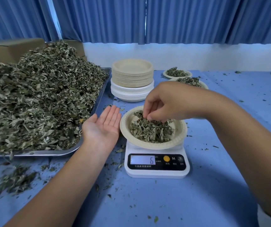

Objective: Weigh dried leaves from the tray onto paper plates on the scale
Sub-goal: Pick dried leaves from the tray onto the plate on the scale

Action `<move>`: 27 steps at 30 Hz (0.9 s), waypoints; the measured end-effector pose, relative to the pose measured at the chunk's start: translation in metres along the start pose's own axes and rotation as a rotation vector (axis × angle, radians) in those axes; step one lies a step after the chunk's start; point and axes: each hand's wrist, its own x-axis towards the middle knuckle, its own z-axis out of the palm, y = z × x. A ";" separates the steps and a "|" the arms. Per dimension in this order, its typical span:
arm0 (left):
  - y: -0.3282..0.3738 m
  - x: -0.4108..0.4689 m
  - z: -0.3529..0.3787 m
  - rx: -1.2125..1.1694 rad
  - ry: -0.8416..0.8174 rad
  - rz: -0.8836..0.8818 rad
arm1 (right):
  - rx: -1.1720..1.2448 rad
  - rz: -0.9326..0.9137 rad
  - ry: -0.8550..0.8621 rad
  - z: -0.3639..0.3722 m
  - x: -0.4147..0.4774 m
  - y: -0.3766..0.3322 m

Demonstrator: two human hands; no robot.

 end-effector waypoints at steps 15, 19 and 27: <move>0.001 0.000 -0.001 0.031 -0.026 -0.015 | 0.021 0.014 0.076 -0.001 0.005 0.007; 0.000 0.000 -0.001 0.035 -0.028 -0.017 | 0.029 0.019 0.123 -0.003 0.006 0.010; -0.001 0.001 -0.001 0.037 -0.033 -0.022 | -0.018 0.051 0.122 0.008 0.015 0.016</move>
